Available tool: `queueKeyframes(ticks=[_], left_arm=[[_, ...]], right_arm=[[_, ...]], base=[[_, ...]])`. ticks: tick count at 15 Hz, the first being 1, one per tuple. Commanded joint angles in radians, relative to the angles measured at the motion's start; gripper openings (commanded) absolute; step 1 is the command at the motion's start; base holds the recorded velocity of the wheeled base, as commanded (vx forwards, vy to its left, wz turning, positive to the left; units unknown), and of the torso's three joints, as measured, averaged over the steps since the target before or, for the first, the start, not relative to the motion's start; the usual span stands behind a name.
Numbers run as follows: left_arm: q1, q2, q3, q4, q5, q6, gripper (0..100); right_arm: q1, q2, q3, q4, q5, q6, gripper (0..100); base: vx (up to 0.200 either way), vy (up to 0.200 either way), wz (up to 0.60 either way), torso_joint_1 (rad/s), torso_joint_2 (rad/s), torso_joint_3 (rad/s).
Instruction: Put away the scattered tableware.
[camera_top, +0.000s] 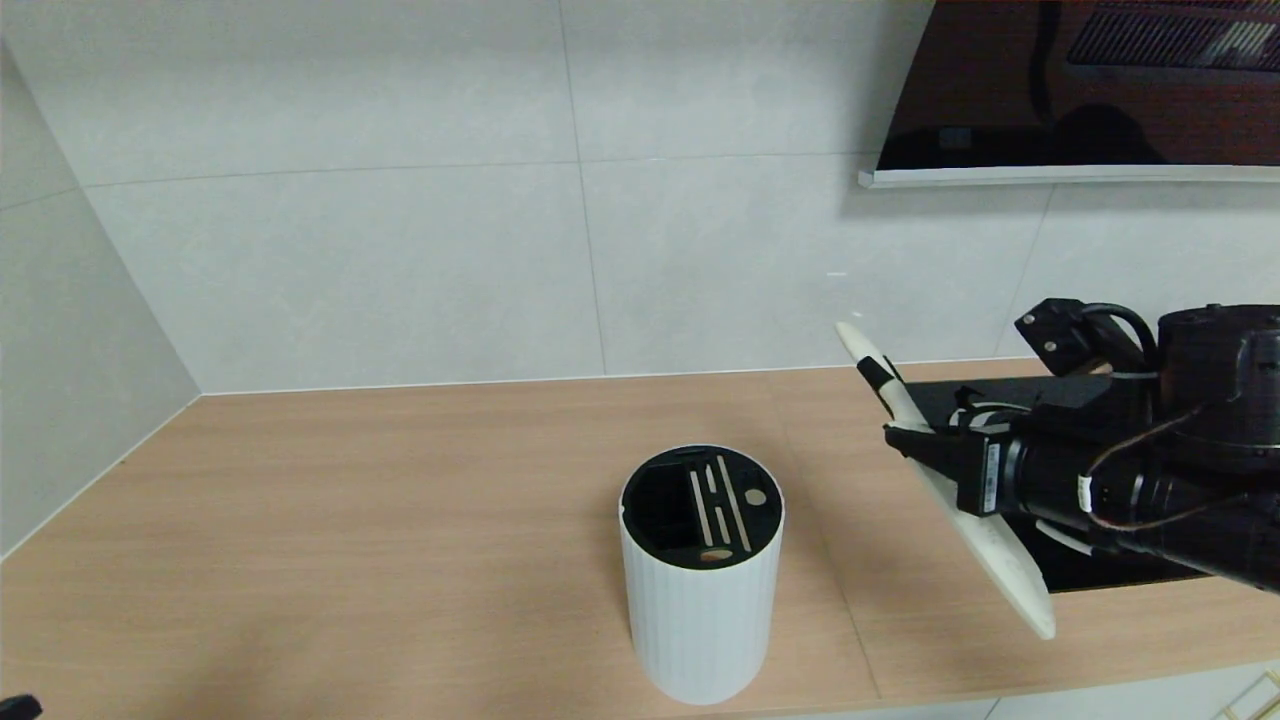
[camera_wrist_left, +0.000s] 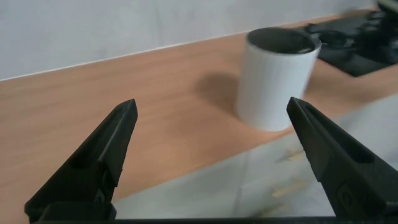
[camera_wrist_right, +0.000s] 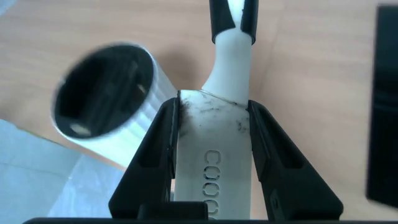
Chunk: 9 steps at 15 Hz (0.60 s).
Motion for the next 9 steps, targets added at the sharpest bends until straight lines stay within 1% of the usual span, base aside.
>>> queueKeyframes(ticks=[1,2,3,4,5,6,7,8,9], left_arm=[[-0.018,0.411,-0.26,-0.005,-0.078,-0.015,100],[-0.044,0.497,-0.33,-0.011,-0.078,-0.032,100],[-0.07,0.573,-0.39,-0.026,-0.078,-0.07,100],[-0.09,0.615,-0.415,-0.042,-0.078,-0.102,100],[-0.127,0.673,-0.428,-0.081,-0.078,-0.161,100],[-0.128,0.676,-0.428,-0.084,-0.078,-0.164,100],[-0.196,0.736,-0.412,-0.157,-0.076,-0.237,100],[-0.244,0.765,-0.405,-0.181,-0.076,-0.296,100],[-0.28,0.782,-0.407,-0.198,-0.078,-0.342,100]], right_arm=[[0.009,0.083,-0.092,-0.001,0.006,-0.003,0],[0.028,0.108,-0.14,0.002,0.004,-0.003,0],[0.043,0.131,-0.18,0.002,0.004,-0.003,0],[0.062,0.141,-0.203,0.002,0.001,-0.003,0],[0.091,0.144,-0.216,0.001,-0.005,-0.003,0],[0.092,0.144,-0.216,0.001,-0.005,-0.003,0],[0.137,0.129,-0.209,-0.004,-0.023,-0.002,0],[0.158,0.12,-0.207,-0.001,-0.045,-0.002,0],[0.178,0.117,-0.203,-0.001,-0.066,-0.002,0]], base=[[0.0,0.0,0.0,0.0,0.0,0.0],[0.0,0.0,0.0,0.0,0.0,0.0],[0.0,0.0,0.0,0.0,0.0,0.0],[0.0,0.0,0.0,0.0,0.0,0.0],[0.0,0.0,0.0,0.0,0.0,0.0],[0.0,0.0,0.0,0.0,0.0,0.0],[0.0,0.0,0.0,0.0,0.0,0.0],[0.0,0.0,0.0,0.0,0.0,0.0],[0.0,0.0,0.0,0.0,0.0,0.0]])
